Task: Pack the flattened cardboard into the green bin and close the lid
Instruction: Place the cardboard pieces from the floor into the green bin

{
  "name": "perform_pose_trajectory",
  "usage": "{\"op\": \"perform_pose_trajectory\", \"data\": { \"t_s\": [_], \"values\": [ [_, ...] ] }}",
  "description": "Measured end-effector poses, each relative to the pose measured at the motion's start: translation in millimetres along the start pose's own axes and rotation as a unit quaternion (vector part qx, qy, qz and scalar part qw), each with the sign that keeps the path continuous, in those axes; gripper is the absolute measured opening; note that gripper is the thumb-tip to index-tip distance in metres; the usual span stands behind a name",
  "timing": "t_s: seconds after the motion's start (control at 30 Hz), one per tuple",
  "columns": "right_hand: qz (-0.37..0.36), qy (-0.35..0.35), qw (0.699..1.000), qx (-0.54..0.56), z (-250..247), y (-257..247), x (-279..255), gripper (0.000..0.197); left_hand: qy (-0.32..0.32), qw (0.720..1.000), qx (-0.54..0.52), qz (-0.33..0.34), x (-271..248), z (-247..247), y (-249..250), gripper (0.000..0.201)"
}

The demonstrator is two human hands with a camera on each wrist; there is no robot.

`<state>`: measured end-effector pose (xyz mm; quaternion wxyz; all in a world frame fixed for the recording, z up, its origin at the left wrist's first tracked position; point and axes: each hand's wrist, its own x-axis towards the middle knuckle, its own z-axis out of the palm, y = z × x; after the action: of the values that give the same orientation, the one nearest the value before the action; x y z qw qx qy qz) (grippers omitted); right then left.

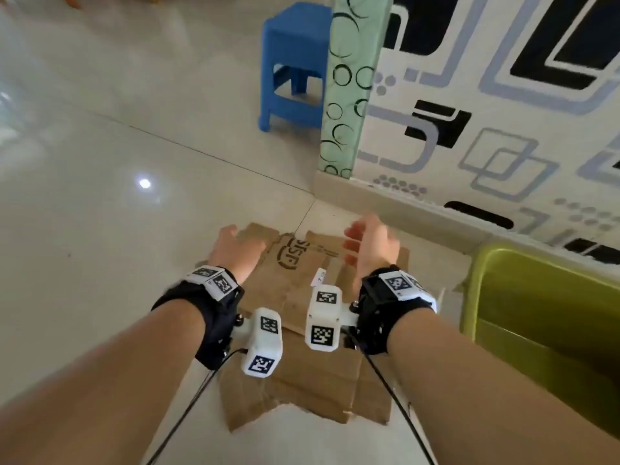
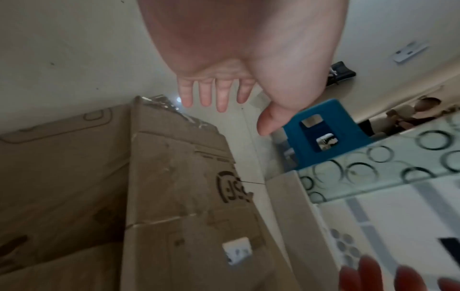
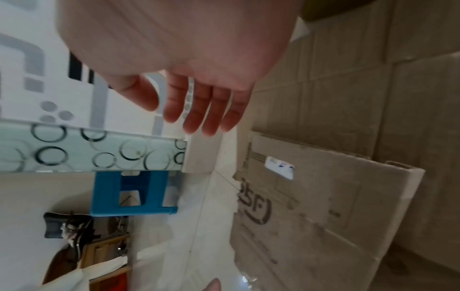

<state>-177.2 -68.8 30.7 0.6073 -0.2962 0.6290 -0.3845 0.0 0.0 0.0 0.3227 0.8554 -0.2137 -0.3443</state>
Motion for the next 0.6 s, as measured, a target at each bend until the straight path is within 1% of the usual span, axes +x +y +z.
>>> {"op": "perform_pose_trajectory", "data": {
  "t_s": [0.07,0.1,0.17,0.23,0.3,0.37,0.43,0.47,0.53,0.57,0.6],
  "values": [
    [0.002,0.014,0.998,-0.055,1,23,13,0.008,0.009,0.999,0.041,-0.017,17,6,-19,0.093],
    [0.021,0.009,0.995,-0.100,-2,33,18,0.007,0.010,0.998,0.044,-0.034,23,7,-26,0.096],
    [0.069,-0.024,0.978,-0.197,-8,45,23,0.019,0.008,0.997,0.042,-0.068,33,10,-41,0.089],
    [0.104,-0.048,0.959,-0.261,-8,50,25,0.025,0.004,0.994,0.075,-0.082,35,10,-51,0.084],
    [0.115,-0.068,0.950,-0.281,-5,52,24,0.025,0.015,0.989,0.121,-0.081,39,8,-58,0.081],
    [0.110,-0.068,0.950,-0.284,-2,53,24,0.021,0.015,0.988,0.132,-0.078,42,3,-58,0.069],
    [0.108,-0.065,0.956,-0.266,-2,48,24,0.020,-0.003,0.991,0.098,-0.095,42,-3,-54,0.056],
    [0.114,-0.062,0.958,-0.257,-2,43,25,0.018,-0.011,0.992,0.067,-0.109,41,-8,-51,0.056],
    [0.113,-0.063,0.958,-0.257,-2,35,28,0.012,-0.002,0.991,0.005,-0.134,38,-16,-50,0.073],
    [0.100,-0.070,0.959,-0.258,-1,28,27,0.006,0.009,0.990,-0.026,-0.138,36,-20,-50,0.079],
    [0.083,-0.078,0.962,-0.249,1,24,29,0.015,0.018,0.990,-0.053,-0.133,32,-24,-48,0.078]
  ]
}}
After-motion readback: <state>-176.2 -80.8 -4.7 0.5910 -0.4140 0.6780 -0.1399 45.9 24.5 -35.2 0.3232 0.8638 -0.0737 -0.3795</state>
